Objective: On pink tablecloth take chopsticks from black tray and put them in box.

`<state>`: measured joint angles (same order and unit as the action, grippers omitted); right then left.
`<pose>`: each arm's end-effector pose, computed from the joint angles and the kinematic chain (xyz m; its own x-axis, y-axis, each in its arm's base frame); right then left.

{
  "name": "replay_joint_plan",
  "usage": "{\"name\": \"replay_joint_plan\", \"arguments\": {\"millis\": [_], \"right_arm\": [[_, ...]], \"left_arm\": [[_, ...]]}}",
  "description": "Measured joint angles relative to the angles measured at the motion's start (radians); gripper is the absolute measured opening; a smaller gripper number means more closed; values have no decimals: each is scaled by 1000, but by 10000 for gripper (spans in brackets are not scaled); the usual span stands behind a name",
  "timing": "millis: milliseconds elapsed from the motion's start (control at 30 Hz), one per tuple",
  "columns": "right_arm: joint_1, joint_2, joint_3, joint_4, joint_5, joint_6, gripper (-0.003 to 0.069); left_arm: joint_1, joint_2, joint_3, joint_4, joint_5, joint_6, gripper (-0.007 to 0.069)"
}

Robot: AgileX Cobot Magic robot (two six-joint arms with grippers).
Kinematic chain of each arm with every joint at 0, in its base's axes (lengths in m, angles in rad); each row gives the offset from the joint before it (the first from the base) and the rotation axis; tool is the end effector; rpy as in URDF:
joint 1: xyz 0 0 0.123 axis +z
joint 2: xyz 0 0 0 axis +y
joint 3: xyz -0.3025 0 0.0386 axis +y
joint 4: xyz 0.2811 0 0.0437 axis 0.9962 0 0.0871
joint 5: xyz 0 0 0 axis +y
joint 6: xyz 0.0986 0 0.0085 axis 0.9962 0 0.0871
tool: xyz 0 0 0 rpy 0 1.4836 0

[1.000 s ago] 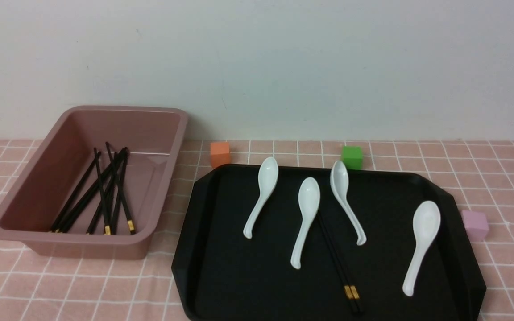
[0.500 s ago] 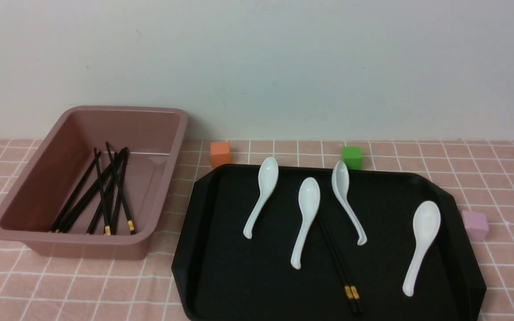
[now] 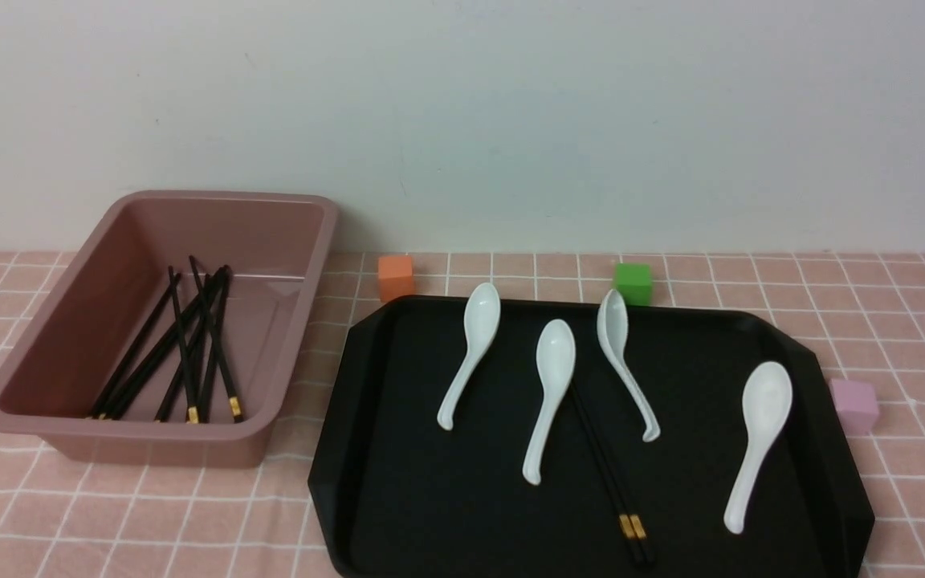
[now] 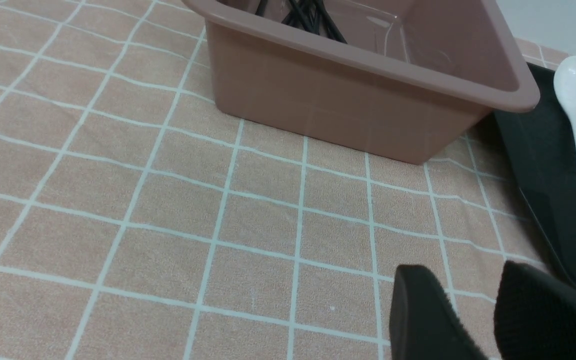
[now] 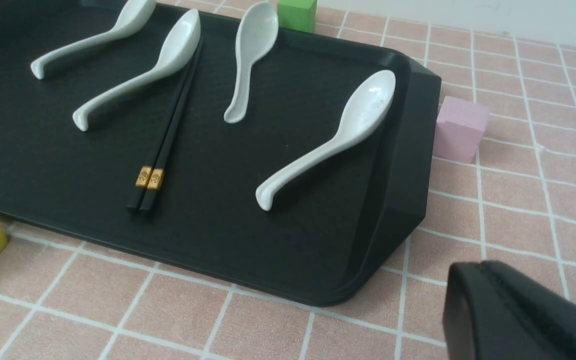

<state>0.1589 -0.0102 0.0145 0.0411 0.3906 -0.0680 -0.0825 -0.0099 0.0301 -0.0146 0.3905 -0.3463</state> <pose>0.0715 0.0130 0.1709 -0.2935 -0.0774 -0.9528 -0.1818 0.9830 -0.0239 0.0726 -0.0066 0.1650 -0.3274 -0.3262 -0.8868 -0.0295 0.9416 -0.3355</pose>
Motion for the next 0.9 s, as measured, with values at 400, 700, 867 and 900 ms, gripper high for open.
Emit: {"name": "replay_joint_plan", "arguments": {"millis": [400, 700, 867, 900], "right_arm": [[0, 0, 0, 0, 0, -3, 25], [0, 0, 0, 0, 0, -6, 35], [0, 0, 0, 0, 0, -6, 43], [0, 0, 0, 0, 0, -6, 45]], "left_arm": [[0, 0, 0, 0, 0, 0, 239], [0, 0, 0, 0, 0, 0, 239], [0, 0, 0, 0, 0, 0, 239], [0, 0, 0, 0, 0, 0, 239]]}}
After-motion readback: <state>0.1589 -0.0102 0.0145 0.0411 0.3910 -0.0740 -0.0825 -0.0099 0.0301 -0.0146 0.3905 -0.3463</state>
